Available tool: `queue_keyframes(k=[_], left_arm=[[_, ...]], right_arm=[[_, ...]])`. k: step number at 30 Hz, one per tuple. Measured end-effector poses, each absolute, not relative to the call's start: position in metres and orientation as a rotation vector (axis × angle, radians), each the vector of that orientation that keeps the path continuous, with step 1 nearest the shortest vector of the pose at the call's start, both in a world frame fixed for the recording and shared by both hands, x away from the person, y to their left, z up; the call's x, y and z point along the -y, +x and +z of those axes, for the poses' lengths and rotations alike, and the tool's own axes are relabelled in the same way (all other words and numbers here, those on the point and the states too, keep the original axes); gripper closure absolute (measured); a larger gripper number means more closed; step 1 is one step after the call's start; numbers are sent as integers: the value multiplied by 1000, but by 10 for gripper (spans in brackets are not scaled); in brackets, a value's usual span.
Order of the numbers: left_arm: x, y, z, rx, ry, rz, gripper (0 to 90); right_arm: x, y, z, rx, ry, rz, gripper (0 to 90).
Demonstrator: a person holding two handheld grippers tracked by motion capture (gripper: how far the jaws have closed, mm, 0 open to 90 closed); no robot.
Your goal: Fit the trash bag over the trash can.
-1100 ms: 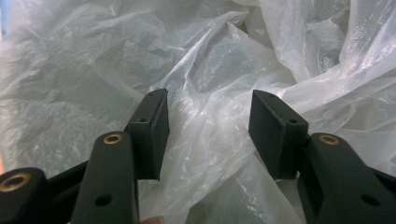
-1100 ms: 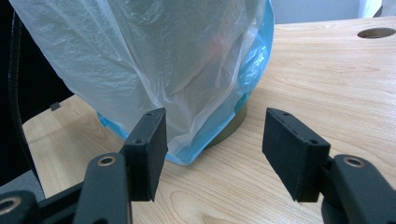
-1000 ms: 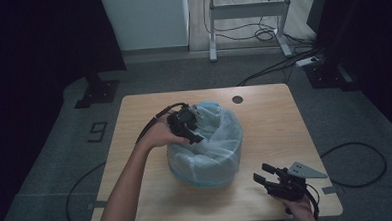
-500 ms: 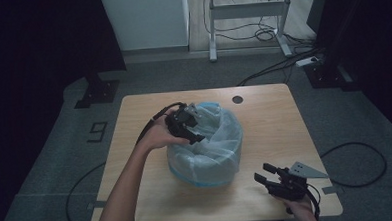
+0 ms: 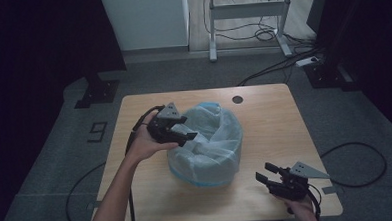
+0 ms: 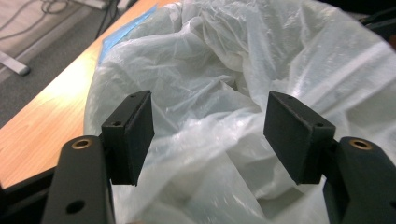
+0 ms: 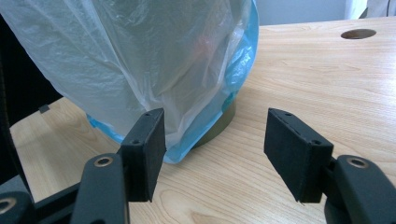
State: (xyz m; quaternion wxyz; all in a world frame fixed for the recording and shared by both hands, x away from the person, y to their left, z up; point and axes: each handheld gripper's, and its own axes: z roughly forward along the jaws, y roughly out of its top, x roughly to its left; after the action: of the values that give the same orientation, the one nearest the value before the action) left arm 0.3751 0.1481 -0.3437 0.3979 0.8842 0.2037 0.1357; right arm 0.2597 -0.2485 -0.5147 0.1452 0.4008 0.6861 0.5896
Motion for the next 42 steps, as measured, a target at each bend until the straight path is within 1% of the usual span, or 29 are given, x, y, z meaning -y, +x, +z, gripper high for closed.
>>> queue_keyframes(k=[8, 14, 22, 25, 34, 42], left_arm=[[-176, 348, -350, -548, 2139, 380, 329], [-190, 334, -356, -562, 2106, 406, 332], [-216, 307, -375, -603, 2045, 432, 333], [-223, 297, -383, -616, 2053, 485, 334], [-244, 274, -408, -640, 2029, 486, 332], [-253, 265, -425, -667, 2017, 459, 332]], right_arm=[[249, 260, -516, -1981, 1157, 1676, 379], [249, 261, -517, -1982, 1161, 1669, 376], [249, 261, -518, -1986, 1164, 1661, 376], [248, 261, -519, -1990, 1163, 1657, 375], [248, 262, -524, -2004, 1181, 1636, 375], [248, 262, -526, -2010, 1185, 1632, 374]])
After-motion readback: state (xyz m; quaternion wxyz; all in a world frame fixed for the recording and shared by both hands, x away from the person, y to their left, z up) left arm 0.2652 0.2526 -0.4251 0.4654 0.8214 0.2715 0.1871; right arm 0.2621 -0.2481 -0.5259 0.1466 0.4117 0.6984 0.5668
